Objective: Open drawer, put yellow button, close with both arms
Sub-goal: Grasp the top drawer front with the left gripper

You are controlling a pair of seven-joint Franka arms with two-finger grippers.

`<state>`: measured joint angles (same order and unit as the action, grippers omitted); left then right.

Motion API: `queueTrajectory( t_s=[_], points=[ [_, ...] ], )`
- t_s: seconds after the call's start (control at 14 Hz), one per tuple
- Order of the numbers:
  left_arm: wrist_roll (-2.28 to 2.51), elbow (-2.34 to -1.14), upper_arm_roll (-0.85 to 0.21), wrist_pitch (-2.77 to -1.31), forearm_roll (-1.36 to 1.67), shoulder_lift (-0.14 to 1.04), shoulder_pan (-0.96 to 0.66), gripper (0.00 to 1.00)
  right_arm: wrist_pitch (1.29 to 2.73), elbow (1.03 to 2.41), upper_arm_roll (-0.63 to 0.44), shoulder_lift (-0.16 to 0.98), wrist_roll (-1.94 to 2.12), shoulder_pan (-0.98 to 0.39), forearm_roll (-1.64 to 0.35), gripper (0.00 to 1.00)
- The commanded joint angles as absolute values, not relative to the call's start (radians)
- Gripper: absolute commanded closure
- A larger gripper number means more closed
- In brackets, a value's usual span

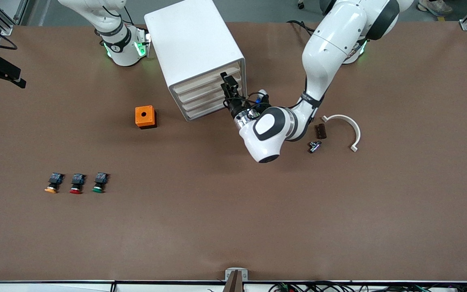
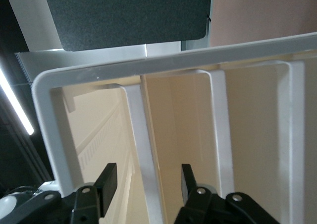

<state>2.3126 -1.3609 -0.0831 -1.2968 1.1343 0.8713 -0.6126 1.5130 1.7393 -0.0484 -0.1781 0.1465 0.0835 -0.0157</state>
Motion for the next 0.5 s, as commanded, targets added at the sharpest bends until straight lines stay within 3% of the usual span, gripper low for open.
queueTrajectory(
  t_s=[0.0, 0.36, 0.43],
  points=[
    [2.335, -1.341, -0.078, -1.295, 1.117, 0.881, -0.649, 0.46, 1.503, 1.727, -0.044, -0.178, 0.13, 0.084, -0.026, 0.0],
    [2.335, -1.342, -0.084, -1.292, 1.118, 0.891, -0.663, 0.72, 1.491, 1.686, -0.044, -0.135, 0.138, 0.086, -0.023, 0.0],
    [2.335, -1.342, -0.084, -1.29, 1.121, 0.893, -0.663, 0.72, 1.48, 1.665, -0.044, -0.117, 0.141, 0.083, -0.023, 0.0]
  ],
)
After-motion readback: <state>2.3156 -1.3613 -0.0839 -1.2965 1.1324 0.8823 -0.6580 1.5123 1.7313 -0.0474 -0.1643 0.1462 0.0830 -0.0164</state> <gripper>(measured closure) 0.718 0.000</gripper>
